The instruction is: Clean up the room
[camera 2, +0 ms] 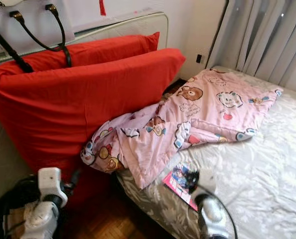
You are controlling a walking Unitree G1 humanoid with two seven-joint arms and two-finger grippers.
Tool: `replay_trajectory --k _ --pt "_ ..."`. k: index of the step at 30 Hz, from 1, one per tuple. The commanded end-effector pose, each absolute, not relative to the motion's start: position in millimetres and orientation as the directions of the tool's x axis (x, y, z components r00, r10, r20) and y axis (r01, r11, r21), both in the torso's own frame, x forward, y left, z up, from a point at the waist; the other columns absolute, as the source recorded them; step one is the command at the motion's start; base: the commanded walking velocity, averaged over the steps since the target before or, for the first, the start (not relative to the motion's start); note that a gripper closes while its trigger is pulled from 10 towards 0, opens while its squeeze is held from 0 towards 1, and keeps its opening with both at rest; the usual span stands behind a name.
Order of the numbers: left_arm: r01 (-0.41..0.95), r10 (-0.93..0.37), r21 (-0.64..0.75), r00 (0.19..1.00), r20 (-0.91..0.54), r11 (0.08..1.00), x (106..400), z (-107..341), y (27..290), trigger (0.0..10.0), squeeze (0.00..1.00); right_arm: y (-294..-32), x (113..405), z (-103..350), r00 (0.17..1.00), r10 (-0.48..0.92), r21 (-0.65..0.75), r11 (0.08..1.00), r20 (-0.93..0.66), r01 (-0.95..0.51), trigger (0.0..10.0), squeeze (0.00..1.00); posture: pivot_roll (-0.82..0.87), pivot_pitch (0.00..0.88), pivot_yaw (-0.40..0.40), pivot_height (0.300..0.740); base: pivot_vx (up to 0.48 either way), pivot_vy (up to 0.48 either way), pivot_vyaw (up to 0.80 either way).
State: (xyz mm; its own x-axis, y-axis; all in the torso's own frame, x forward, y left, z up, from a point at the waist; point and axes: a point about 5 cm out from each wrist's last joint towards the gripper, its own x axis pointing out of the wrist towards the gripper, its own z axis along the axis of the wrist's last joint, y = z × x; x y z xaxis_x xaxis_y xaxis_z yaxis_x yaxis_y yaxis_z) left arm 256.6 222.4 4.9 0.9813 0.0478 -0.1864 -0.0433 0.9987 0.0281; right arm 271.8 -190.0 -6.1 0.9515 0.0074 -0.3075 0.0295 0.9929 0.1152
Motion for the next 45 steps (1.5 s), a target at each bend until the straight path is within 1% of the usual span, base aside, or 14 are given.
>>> replay_trajectory --k 1,3,6,9,11,14,24,34,39,45 --pt "-0.044 0.052 0.057 0.985 -0.165 0.997 253.4 6.0 223.5 10.0 0.0 -189.7 261.1 -14.5 0.944 0.014 0.113 0.993 -0.329 0.025 10.0 0.0 0.06 0.0 -0.078 0.74 0.0 0.0 0.0" --pt "-0.026 0.037 0.081 0.99 -0.135 0.996 249.3 8.8 223.3 10.0 0.0 -188.5 259.9 -11.7 0.956 0.023 0.098 0.995 -0.291 0.006 10.0 0.0 0.06 0.0 -0.084 0.74 0.0 0.0 0.0" --pt "-0.035 0.044 0.085 0.994 -0.105 0.996 243.8 12.0 225.9 10.0 0.0 -190.4 256.6 -9.8 0.968 0.013 0.105 0.994 -0.252 0.014 10.0 0.0 0.05 0.0 -0.09 0.74 0.0 0.0 0.0" --pt "-0.031 0.039 0.09 0.996 -0.083 0.995 238.8 15.3 227.1 10.0 0.0 -197.3 246.6 -15.1 0.963 -0.032 0.106 0.992 -0.267 0.062 10.0 0.0 0.06 0.0 -0.097 0.74 0.0 0.0 0.0" --pt "-0.033 0.04 0.092 0.996 -0.081 0.995 238.9 15.8 227.3 10.0 0.0 -198.4 244.5 -16.6 0.961 -0.039 0.102 0.992 -0.275 0.069 10.0 0.0 0.06 0.0 -0.098 0.74 0.0 0.0 0.0" --pt "-0.043 0.05 0.085 0.995 -0.087 0.995 240.9 16.8 229.3 10.0 0.0 -198.9 240.9 -21.6 0.949 -0.046 0.091 0.993 -0.313 0.079 10.0 0.0 0.05 0.0 -0.09 0.735 0.0 0.0 0.0" --pt "-0.053 0.06 0.07 0.992 -0.106 0.996 246.7 21.6 234.3 10.0 0.0 -199.8 241.5 -23.3 0.94 -0.078 0.098 0.988 -0.332 0.117 10.0 0.0 0.05 0.0 -0.057 0.681 0.0 0.0 0.0" --pt "-0.034 0.042 0.063 0.991 -0.127 0.997 245.7 19.6 229.5 10.0 0.0 -201.8 237.0 -27.9 0.927 -0.095 0.091 0.986 -0.363 0.137 10.0 0.0 0.04 0.0 -0.048 0.681 0.0 0.0 0.0" --pt "-0.028 0.036 0.061 0.99 -0.137 0.998 250.9 20.5 228.3 10.0 0.0 -198.6 238.4 -28.7 0.924 -0.075 0.084 0.99 -0.375 0.115 10.0 0.0 0.05 0.0 -0.045 0.656 0.0 0.0 0.0" --pt "-0.025 0.034 0.061 0.99 -0.135 0.998 255.5 23.8 229.6 10.0 0.0 -195.3 242.5 -27.7 0.922 -0.073 0.093 0.989 -0.381 0.117 10.0 0.0 0.05 0.0 -0.043 0.656 0.0 0.0 0.0"
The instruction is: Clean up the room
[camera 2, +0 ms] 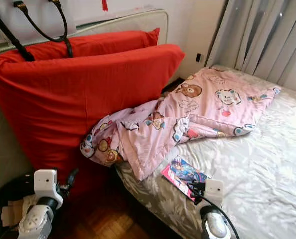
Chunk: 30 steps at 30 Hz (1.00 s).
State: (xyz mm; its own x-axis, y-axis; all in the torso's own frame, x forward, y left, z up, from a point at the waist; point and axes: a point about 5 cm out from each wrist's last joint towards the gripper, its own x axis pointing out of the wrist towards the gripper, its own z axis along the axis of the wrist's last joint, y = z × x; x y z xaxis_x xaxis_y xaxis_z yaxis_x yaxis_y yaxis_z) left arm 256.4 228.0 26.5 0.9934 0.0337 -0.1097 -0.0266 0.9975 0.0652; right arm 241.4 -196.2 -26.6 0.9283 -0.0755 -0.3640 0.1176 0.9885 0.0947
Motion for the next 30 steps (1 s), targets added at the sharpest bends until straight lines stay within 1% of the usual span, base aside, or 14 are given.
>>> replay_trajectory --k 1,13,26,30 --pt "-0.024 0.032 0.061 0.99 -0.137 0.998 255.8 23.9 229.5 10.0 0.0 -194.7 242.5 -28.4 0.919 -0.071 0.095 0.989 -0.388 0.116 10.0 0.0 0.05 0.0 -0.044 0.656 0.0 0.0 0.0" --pt "-0.013 0.018 0.04 0.99 -0.137 0.999 257.9 24.2 225.0 10.0 0.0 -194.4 241.0 -31.7 0.907 -0.063 0.104 0.988 -0.416 0.116 10.0 0.0 0.05 0.0 -0.047 0.656 0.0 0.0 0.0" --pt "-0.019 0.024 0.031 0.988 -0.155 0.999 259.6 22.7 227.1 10.0 0.0 -188.1 245.1 -31.3 0.905 -0.035 0.126 0.987 -0.424 0.097 10.0 0.0 0.05 0.0 -0.05 0.656 0.0 0.0 0.0" --pt "-0.016 0.02 0.026 0.987 -0.157 1.0 259.5 22.1 226.2 10.0 0.0 -187.3 243.9 -33.9 0.891 -0.041 0.106 0.99 -0.451 0.099 10.0 0.0 0.05 0.0 -0.048 0.652 0.0 0.0 0.0"
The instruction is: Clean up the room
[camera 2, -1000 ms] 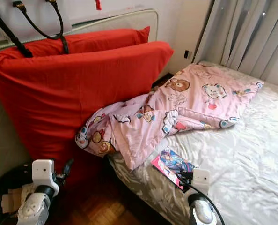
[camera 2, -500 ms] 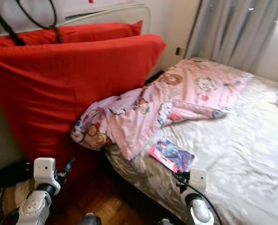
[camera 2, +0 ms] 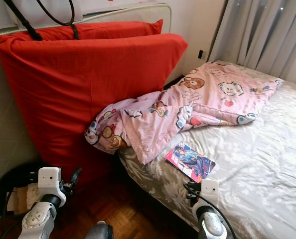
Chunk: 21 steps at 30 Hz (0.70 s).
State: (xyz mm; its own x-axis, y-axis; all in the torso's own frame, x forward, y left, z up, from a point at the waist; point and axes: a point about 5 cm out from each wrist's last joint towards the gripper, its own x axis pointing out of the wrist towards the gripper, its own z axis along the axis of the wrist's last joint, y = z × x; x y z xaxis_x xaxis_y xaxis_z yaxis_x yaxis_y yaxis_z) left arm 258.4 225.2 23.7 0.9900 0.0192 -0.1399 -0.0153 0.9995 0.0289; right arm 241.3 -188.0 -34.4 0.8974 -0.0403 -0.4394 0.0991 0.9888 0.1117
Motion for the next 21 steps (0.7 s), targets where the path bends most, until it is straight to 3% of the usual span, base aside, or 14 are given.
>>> replay_trajectory --k 1,9,21 --pt "-0.015 0.019 0.026 0.987 -0.157 1.0 259.6 22.0 226.0 10.0 0.0 -187.1 243.9 -34.2 0.89 -0.042 0.105 0.99 -0.454 0.1 10.0 0.0 0.05 0.0 -0.048 0.647 0.0 0.0 0.0" --pt "-0.015 0.017 0.019 0.988 -0.153 1.0 259.2 21.9 225.4 10.0 0.0 -186.9 243.1 -33.9 0.896 -0.043 0.114 0.988 -0.443 0.104 10.0 0.0 0.06 0.0 -0.048 0.637 0.0 0.0 0.0" --pt "-0.032 0.034 0.017 0.988 -0.148 0.999 260.0 24.4 229.3 10.0 0.0 -183.8 250.7 -29.9 0.898 -0.036 0.124 0.987 -0.438 0.1 10.0 0.0 0.07 0.0 -0.05 0.637 0.354 0.0 0.0"
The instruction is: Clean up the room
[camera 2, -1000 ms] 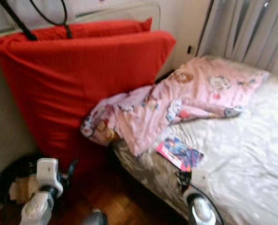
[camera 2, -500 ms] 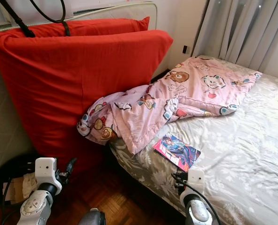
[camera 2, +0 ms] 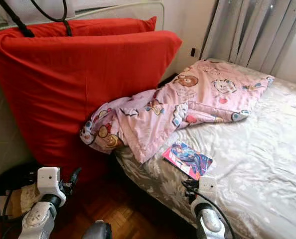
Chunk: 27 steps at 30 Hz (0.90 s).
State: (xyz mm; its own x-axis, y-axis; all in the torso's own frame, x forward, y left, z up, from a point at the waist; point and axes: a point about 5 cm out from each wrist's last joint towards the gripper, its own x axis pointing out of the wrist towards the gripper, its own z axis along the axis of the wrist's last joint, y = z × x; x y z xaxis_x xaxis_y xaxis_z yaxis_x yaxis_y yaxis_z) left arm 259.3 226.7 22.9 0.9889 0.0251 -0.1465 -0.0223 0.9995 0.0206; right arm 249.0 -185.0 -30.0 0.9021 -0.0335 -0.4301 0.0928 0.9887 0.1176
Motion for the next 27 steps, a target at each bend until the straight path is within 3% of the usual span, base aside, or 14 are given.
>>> replay_trajectory --k 1,19,27 --pt "-0.033 0.035 0.017 0.988 -0.148 0.999 260.0 24.5 229.6 10.0 0.0 -183.5 251.0 -29.8 0.898 -0.036 0.125 0.987 -0.438 0.101 10.0 0.0 0.07 0.0 -0.048 0.637 0.398 0.0 0.0" --pt "-0.033 0.035 0.013 0.989 -0.147 0.999 261.7 26.2 229.2 10.0 0.0 -178.4 251.2 -32.1 0.885 -0.03 0.135 0.985 -0.464 0.104 10.0 0.0 0.07 0.0 -0.042 0.637 0.41 0.0 0.0" --pt "-0.035 0.036 0.011 0.987 -0.158 0.999 258.6 24.0 229.2 10.0 0.0 -176.7 247.6 -35.7 0.876 -0.031 0.143 0.983 -0.482 0.114 10.0 0.0 0.07 0.0 -0.04 0.637 0.173 0.0 -0.62"
